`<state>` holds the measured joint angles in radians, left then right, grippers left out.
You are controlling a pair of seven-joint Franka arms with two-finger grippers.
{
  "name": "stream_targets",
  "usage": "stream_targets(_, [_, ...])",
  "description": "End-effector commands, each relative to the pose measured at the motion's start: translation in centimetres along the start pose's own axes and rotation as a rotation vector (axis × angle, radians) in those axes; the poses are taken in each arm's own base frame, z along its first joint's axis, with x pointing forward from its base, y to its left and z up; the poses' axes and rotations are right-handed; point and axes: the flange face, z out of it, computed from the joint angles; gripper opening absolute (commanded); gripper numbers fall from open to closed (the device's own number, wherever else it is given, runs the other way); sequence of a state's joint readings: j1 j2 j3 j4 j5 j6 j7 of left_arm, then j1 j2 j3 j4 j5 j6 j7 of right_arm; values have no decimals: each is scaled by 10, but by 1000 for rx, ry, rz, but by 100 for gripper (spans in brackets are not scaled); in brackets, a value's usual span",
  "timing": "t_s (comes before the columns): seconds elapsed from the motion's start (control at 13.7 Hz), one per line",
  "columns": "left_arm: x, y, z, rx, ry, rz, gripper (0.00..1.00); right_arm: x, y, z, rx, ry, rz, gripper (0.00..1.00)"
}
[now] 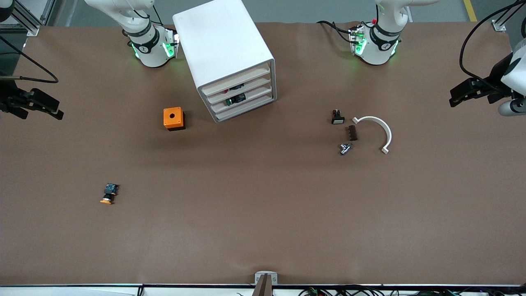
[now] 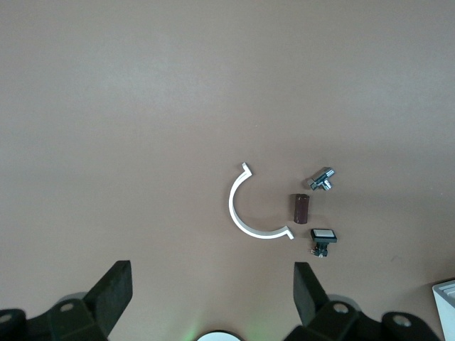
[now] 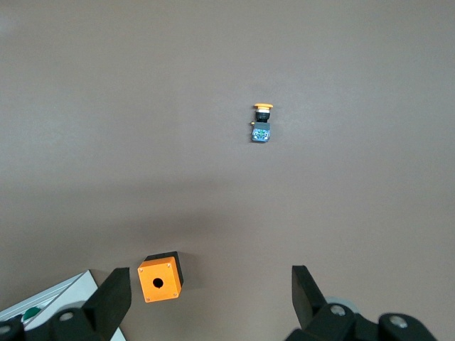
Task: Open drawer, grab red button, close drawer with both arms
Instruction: 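Move the left gripper toward the front of the white drawer cabinet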
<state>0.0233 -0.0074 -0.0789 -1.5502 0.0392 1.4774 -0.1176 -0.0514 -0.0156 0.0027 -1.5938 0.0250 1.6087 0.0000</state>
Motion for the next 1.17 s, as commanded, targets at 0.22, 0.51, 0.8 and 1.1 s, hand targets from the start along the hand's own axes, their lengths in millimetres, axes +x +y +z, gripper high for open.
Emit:
stream_targets(0.22, [0,-3,-6,13,-5,1,100,-7,-2,-3,-17,12,10,100])
stream_targets(0.51, [10,11,17,4,-52,40,100,-7,-2,-3,-17,14,10,100])
stream_targets(0.8, [36,42,76,-53,-164,59,100,-6,-2,-3,-17,19,10,100])
stream_targets(1.1, [66,59,135,-72,-236,-57,100,-4,-2,-3,-17,31,10,100])
